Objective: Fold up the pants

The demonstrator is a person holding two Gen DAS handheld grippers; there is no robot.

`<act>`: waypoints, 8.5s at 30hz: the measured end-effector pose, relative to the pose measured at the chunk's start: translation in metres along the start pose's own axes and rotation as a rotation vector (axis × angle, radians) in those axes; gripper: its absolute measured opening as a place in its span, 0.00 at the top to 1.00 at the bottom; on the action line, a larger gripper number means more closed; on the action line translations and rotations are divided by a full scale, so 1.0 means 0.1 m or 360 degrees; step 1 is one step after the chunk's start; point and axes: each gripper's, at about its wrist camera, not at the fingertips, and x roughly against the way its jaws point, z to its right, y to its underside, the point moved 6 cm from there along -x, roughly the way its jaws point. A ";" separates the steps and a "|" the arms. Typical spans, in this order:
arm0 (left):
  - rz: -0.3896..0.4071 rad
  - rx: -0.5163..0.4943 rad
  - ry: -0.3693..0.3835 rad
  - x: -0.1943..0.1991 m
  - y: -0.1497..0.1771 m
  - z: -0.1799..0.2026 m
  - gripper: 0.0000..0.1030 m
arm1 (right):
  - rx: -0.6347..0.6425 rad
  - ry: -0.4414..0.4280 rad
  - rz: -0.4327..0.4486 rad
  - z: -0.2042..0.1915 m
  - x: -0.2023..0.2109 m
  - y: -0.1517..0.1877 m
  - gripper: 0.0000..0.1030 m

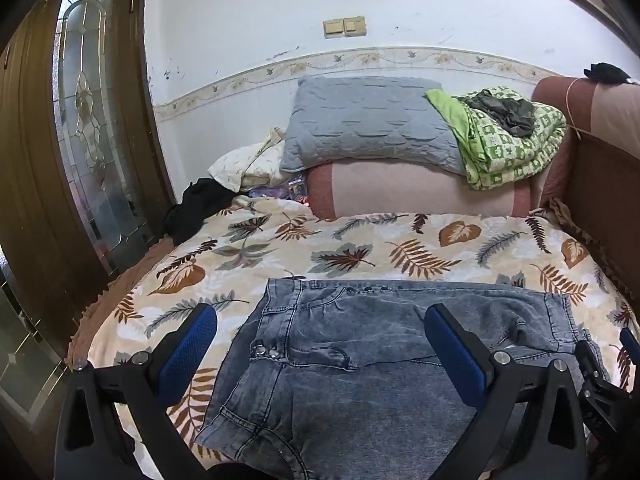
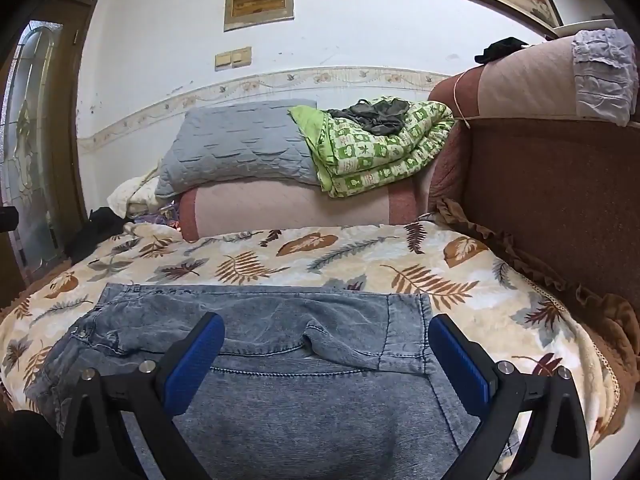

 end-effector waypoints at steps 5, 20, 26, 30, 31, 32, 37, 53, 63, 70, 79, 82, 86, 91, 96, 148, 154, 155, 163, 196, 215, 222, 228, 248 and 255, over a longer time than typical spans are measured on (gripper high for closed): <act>-0.0028 0.0007 -0.0021 -0.08 0.04 -0.05 0.00 | 0.0010 -0.0007 -0.0006 0.02 -0.06 0.07 0.00; -0.0550 0.0128 -0.0206 -1.23 0.66 -0.87 0.00 | -0.0437 0.0226 -0.0422 1.09 -0.75 0.19 0.00; -0.0575 0.0152 -0.0284 -1.41 0.56 -1.15 0.00 | -0.0672 0.0147 -0.0482 1.32 -1.05 0.17 0.00; -0.0568 0.0092 -0.0370 -1.53 0.38 -1.37 0.00 | -0.0736 0.0083 -0.0520 1.30 -1.23 0.16 0.01; -0.0563 0.0088 -0.0391 -1.55 0.33 -1.43 0.00 | -0.0735 0.0073 -0.0522 1.29 -1.26 0.16 0.01; -0.0560 0.0090 -0.0408 -1.58 0.28 -1.49 0.00 | -0.0729 0.0071 -0.0525 1.28 -1.29 0.15 0.01; -0.0624 0.0149 -0.0403 -1.84 0.10 -1.68 0.00 | -0.0716 0.0062 -0.0546 1.25 -1.41 0.14 0.01; -0.0998 0.0246 -0.0156 -3.29 0.12 -1.34 0.01 | -0.0840 -0.0051 -0.0608 1.55 -1.93 0.12 0.21; -0.1190 0.0260 0.0029 -3.99 0.35 -0.96 0.63 | -0.0862 -0.0082 -0.0736 1.71 -2.49 0.19 0.26; -0.1155 0.0131 0.0066 -4.14 0.32 -0.76 0.91 | -0.0684 -0.0022 -0.0893 1.59 -2.77 0.31 0.61; -0.0971 0.0215 0.0113 -3.92 -0.03 -0.90 0.97 | -0.0728 -0.0095 -0.0529 1.54 -2.46 -0.27 0.87; -0.0883 0.0299 0.0190 -3.70 -0.23 -0.99 0.97 | -0.0808 -0.0156 -0.0278 1.59 -2.19 -0.59 0.88; -0.0710 0.0317 0.0268 -3.28 -0.46 -1.06 0.97 | -0.0809 -0.0164 -0.0158 1.59 -1.94 -0.77 0.88; -0.0546 0.0299 0.0366 -2.54 -0.50 -1.20 0.97 | -0.0747 -0.0181 -0.0257 1.70 -1.62 -0.70 0.88; -0.0473 0.0317 0.0418 -1.78 -0.23 -1.34 0.97 | -0.0561 -0.0186 -0.0373 1.85 -0.98 -0.52 0.88; -0.0930 -0.0429 0.0595 -0.96 1.82 0.54 0.92 | -0.0227 0.0304 -0.0927 1.61 -1.19 0.23 0.84; -0.0899 -0.0405 0.0598 -0.87 1.96 0.53 0.92 | -0.0042 -0.0275 -0.0906 0.35 -1.03 0.06 0.83; -0.0903 -0.0392 0.0602 -0.87 1.97 0.52 0.92 | -0.0021 -0.0357 -0.0927 0.14 -1.04 0.09 0.83; -0.0949 -0.0333 0.0652 -0.85 1.99 0.48 0.92 | 0.0162 -0.0681 -0.1090 -1.40 -1.34 0.53 0.84; -0.1010 -0.0176 0.0143 -1.43 1.72 -0.94 0.83 | 0.0356 -0.0943 -0.1125 -1.56 -0.29 1.40 0.82; -0.0754 -0.0317 0.0251 -0.79 1.23 -0.19 0.53 | -0.0029 -0.0717 -0.0872 -0.71 -0.32 1.05 0.83; -0.0779 -0.0508 0.0568 -0.80 1.38 0.91 0.42 | -0.0233 -0.0324 -0.0746 0.19 -0.42 0.94 0.83; -0.0957 -0.0536 0.0574 -1.04 1.75 1.19 0.42 | -0.0309 -0.0168 -0.0865 0.62 -0.46 1.18 0.83; -0.0904 -0.0587 0.0816 -0.70 1.41 1.89 0.38 | -0.1372 -0.0406 -0.0709 2.27 -0.04 0.96 0.46; -0.1004 -0.0540 0.0758 -0.99 1.55 2.17 0.38 | -0.1458 -0.0476 -0.0888 2.16 -0.27 1.20 0.46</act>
